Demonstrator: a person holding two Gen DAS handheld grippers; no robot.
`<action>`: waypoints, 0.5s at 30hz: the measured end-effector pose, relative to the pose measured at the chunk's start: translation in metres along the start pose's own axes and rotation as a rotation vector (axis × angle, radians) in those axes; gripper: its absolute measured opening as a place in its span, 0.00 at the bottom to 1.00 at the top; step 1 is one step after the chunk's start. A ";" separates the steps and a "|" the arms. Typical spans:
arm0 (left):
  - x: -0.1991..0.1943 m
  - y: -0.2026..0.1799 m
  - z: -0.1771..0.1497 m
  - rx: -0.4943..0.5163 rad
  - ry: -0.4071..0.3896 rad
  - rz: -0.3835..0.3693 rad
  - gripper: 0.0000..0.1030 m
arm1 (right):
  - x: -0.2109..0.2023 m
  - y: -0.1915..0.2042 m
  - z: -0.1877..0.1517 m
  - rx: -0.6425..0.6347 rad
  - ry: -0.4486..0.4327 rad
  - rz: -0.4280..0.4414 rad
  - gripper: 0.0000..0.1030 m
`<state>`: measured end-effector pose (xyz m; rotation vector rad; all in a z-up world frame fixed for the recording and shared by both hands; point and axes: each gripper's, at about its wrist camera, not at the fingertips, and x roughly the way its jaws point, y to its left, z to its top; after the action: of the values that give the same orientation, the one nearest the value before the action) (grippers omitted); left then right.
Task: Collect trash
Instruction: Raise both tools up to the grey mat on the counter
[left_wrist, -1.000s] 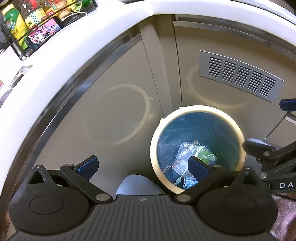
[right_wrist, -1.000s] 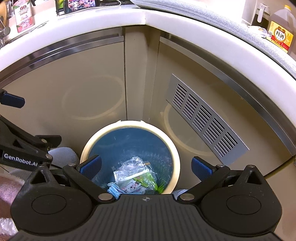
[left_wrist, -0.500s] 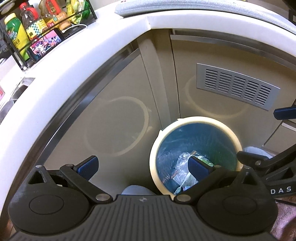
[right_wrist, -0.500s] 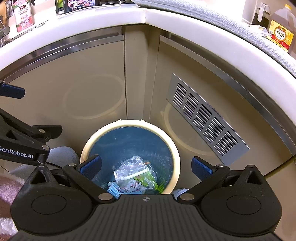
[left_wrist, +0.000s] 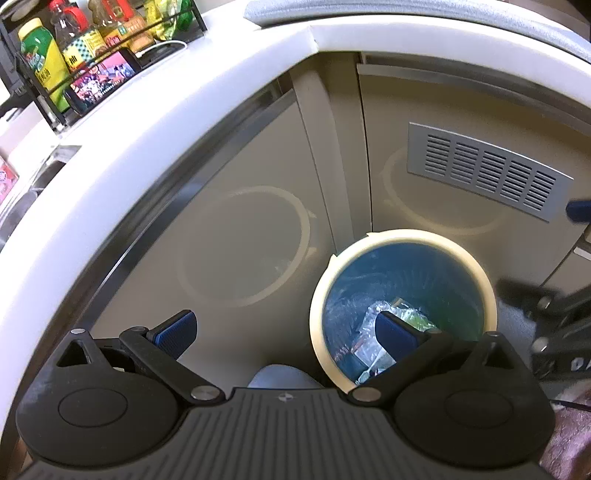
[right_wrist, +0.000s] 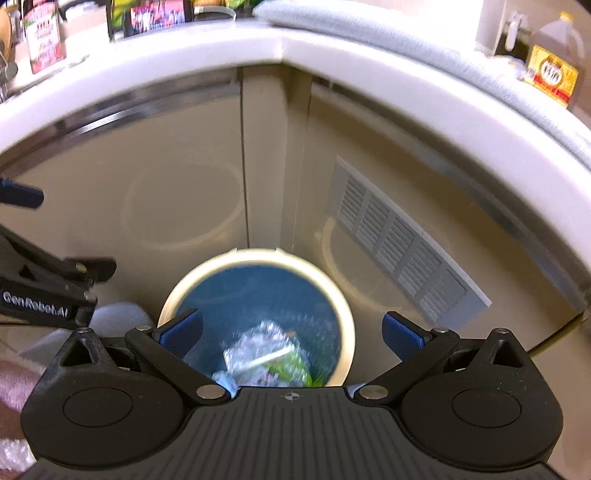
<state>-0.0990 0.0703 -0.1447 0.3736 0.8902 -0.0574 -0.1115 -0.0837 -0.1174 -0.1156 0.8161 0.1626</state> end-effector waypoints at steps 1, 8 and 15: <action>-0.002 0.000 0.001 0.001 -0.010 0.006 1.00 | -0.005 -0.001 0.001 0.002 -0.030 0.003 1.00; -0.018 0.007 0.015 -0.013 -0.061 -0.002 1.00 | -0.038 -0.013 0.018 0.032 -0.172 0.032 1.00; -0.041 0.018 0.036 -0.059 -0.138 -0.071 1.00 | -0.073 -0.036 0.047 0.079 -0.312 0.060 1.00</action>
<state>-0.0949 0.0707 -0.0873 0.2796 0.7669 -0.1205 -0.1208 -0.1188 -0.0305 0.0092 0.5146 0.1987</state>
